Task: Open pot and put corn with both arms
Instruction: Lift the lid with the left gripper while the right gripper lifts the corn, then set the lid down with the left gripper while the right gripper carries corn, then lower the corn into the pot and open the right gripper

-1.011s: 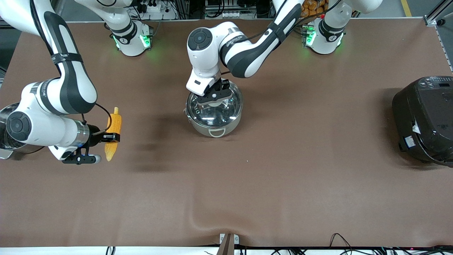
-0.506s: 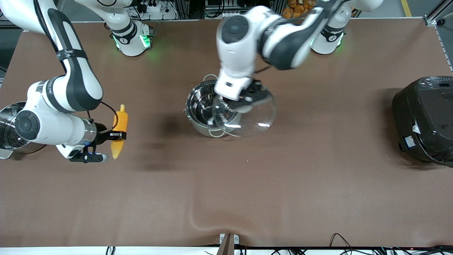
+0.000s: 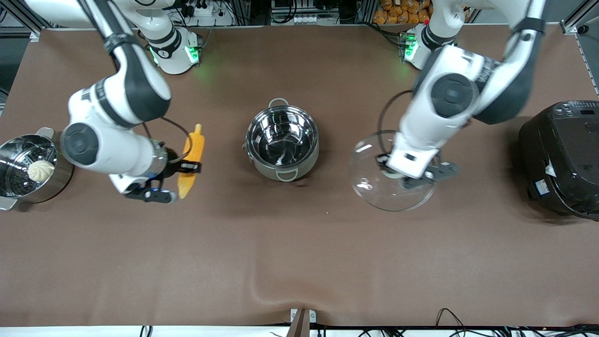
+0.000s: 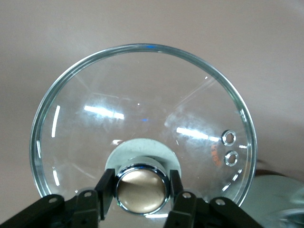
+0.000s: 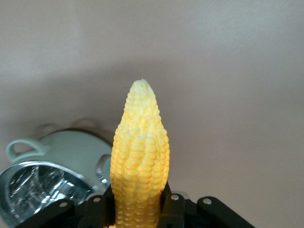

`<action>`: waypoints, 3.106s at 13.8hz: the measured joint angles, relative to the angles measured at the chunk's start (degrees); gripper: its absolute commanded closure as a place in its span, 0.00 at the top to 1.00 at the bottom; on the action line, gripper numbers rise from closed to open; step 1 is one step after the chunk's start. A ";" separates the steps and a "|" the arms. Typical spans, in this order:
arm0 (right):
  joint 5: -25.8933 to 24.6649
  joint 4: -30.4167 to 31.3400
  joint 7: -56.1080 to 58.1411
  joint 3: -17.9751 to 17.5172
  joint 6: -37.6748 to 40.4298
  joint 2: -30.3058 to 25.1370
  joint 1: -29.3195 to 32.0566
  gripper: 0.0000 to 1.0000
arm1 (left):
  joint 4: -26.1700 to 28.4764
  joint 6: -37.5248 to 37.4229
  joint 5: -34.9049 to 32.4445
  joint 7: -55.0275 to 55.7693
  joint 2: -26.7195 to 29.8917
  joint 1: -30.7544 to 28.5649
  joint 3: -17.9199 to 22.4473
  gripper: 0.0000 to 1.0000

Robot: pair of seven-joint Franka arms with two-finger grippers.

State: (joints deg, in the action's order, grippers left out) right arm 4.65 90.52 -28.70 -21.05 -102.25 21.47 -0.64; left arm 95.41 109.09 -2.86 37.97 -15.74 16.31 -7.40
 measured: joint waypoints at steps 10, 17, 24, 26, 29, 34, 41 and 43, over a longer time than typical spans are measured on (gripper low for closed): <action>-4.44 0.39 -22.09 -1.87 -4.87 -0.08 -14.56 0.33 | 33.97 28.31 0.09 -13.46 3.67 -13.29 0.06 0.00; -9.38 7.84 -27.12 -1.85 -12.69 0.21 -20.28 0.32 | 39.06 31.81 0.09 -13.52 3.25 -13.62 -0.07 1.00; -11.29 15.29 -31.43 -1.85 -23.13 0.70 -23.17 0.32 | 34.16 27.65 0.09 -14.32 6.57 -14.42 0.09 1.00; -12.86 15.61 -33.11 -1.85 -23.67 1.50 -24.25 0.33 | 26.38 17.74 0.09 -17.77 8.36 -14.64 0.11 1.00; -13.50 15.70 -33.70 -1.84 -24.57 2.64 -24.74 0.48 | 13.69 5.12 0.09 -20.74 8.81 -14.83 0.11 1.00; -13.65 15.70 -33.72 -1.48 -25.00 3.19 -24.73 1.00 | 6.82 -1.58 0.09 -25.60 8.64 -16.86 0.23 1.00; -13.32 12.65 -33.74 -0.72 -25.38 2.35 -22.49 1.00 | -2.95 -14.33 0.09 -25.74 8.53 -17.06 0.20 1.00; -11.47 11.62 -32.67 -0.73 -24.37 0.19 -19.80 1.00 | -5.10 -16.34 0.09 -25.74 8.53 -17.07 0.22 1.00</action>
State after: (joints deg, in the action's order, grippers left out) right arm -6.82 102.14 -61.37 -21.78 -126.62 21.66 -20.45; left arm 90.31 92.76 -2.77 12.23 -7.21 -0.76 -7.18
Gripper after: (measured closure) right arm 0.000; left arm 0.000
